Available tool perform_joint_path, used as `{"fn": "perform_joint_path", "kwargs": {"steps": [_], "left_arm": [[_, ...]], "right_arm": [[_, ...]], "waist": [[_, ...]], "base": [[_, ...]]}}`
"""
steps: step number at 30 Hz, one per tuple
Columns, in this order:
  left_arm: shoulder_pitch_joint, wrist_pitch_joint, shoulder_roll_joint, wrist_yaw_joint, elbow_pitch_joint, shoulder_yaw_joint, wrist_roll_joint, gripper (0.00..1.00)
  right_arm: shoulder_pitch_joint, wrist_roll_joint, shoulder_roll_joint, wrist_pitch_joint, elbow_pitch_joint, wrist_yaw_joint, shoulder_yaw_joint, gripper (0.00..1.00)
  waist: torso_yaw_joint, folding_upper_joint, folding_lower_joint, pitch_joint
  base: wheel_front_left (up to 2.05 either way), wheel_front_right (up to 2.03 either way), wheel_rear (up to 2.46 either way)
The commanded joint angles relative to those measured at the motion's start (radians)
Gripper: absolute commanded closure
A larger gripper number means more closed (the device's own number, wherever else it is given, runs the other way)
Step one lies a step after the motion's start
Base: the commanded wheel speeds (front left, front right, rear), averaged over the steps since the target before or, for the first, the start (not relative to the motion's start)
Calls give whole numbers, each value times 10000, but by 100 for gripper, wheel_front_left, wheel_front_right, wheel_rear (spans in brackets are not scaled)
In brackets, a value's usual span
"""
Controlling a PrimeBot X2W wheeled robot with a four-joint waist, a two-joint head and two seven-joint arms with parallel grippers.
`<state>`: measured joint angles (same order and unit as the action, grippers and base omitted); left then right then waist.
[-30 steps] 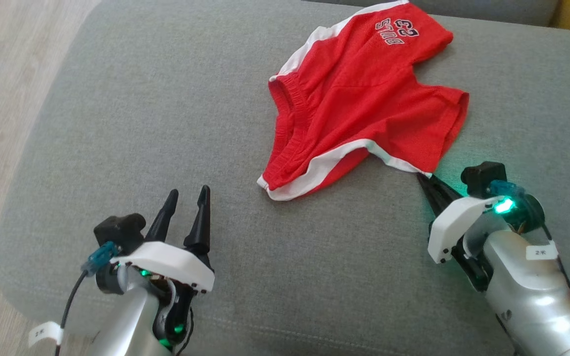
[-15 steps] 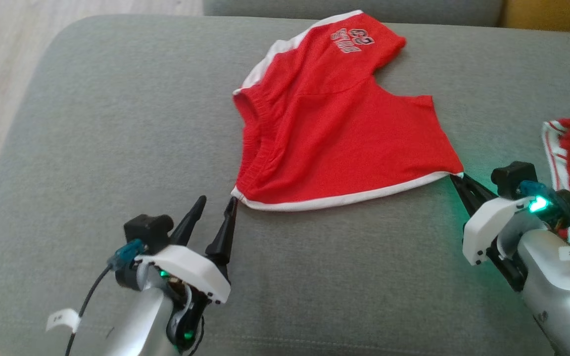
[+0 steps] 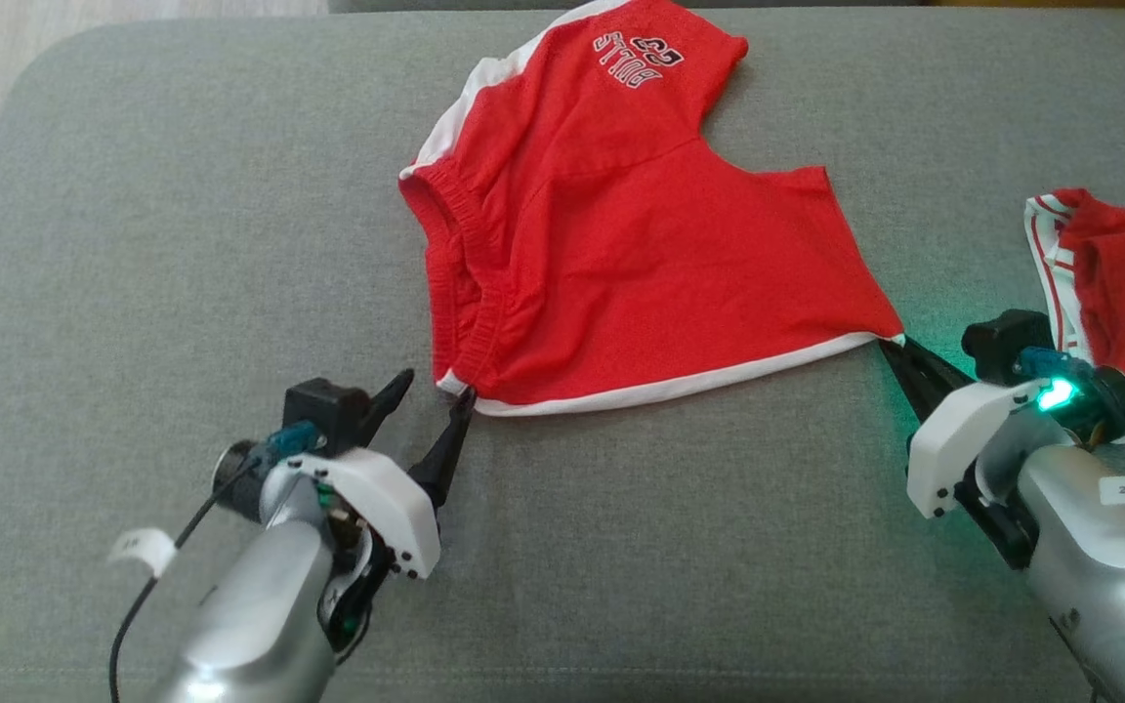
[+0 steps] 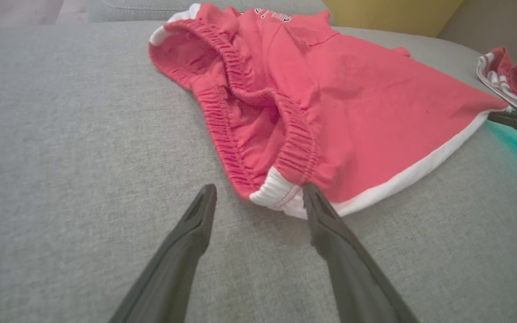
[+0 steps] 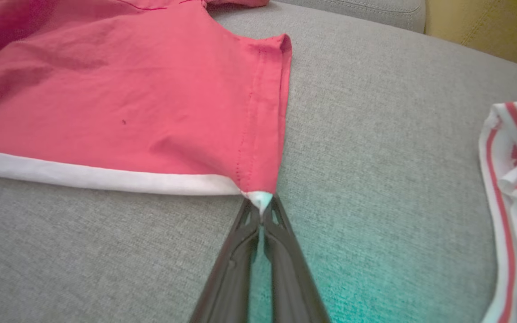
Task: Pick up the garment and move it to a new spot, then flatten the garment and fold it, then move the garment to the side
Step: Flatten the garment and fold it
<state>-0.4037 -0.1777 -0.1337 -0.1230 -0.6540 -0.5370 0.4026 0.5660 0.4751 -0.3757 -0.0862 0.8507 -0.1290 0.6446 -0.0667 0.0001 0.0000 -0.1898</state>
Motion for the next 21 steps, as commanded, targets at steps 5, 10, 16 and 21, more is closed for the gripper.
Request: {"fn": "perform_joint_path", "kwargs": {"steps": [5,10,16,21], "left_arm": [[-936,-131,-429,-51,-229,-180,-245,0],[-1243,-150,-493,-68,-547,-554,-149,0],[-1483,-261,-530,-73,-657,-1020,136,100],[-1614,-490,-679,-75,-650,-1130,494,100]], "right_arm": [[362,88,-6,-39,-205,-17,133,100],[431,144,31,-55,-188,-17,200,100],[501,194,38,-62,-162,-17,276,100],[578,169,8,-239,-181,-17,318,100]], "waist": [[86,-1,0,-112],[158,-1,0,-152],[199,-1,0,-181],[221,-1,0,-77]], "base": [[0,0,0],[0,0,0],[0,0,0],[0,0,0]]}}
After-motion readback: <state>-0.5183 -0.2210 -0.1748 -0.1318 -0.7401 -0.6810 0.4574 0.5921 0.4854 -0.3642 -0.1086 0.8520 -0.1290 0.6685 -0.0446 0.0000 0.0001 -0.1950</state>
